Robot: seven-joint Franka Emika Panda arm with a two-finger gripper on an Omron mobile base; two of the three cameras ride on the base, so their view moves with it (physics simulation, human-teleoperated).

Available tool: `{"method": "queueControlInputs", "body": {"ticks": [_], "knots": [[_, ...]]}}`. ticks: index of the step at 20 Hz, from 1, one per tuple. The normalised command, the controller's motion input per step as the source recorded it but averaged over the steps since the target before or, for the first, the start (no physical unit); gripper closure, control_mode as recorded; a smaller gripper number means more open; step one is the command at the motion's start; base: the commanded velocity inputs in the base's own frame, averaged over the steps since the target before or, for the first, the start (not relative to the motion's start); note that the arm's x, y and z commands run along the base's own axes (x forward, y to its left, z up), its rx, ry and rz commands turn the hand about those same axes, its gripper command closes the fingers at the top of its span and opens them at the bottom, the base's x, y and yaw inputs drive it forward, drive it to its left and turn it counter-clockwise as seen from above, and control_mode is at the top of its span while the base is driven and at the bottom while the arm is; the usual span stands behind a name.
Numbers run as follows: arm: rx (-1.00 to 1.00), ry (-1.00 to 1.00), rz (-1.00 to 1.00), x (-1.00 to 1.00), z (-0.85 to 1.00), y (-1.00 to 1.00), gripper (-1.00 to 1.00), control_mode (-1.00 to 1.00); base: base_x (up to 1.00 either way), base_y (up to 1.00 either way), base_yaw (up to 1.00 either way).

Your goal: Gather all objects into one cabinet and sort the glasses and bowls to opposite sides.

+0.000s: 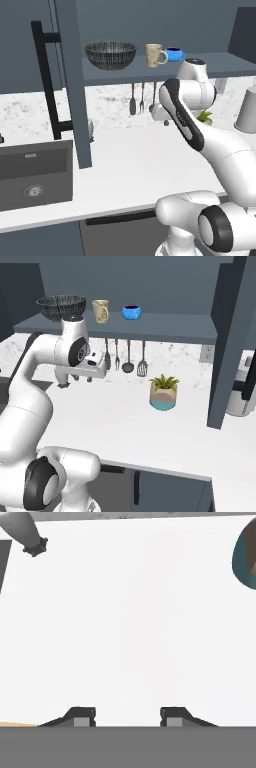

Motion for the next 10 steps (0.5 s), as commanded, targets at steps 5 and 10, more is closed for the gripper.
{"method": "queueControlInputs", "body": {"ticks": [5,10], "knots": [[-0.04,-0.31,0.01,-0.26,0.12,0.03,-1.0,-1.0,0.0,0.0,0.0],[-0.03,-0.61,0.02,-0.64,0.07,0.0,-1.0,-1.0,0.0,0.0,0.0]]}}
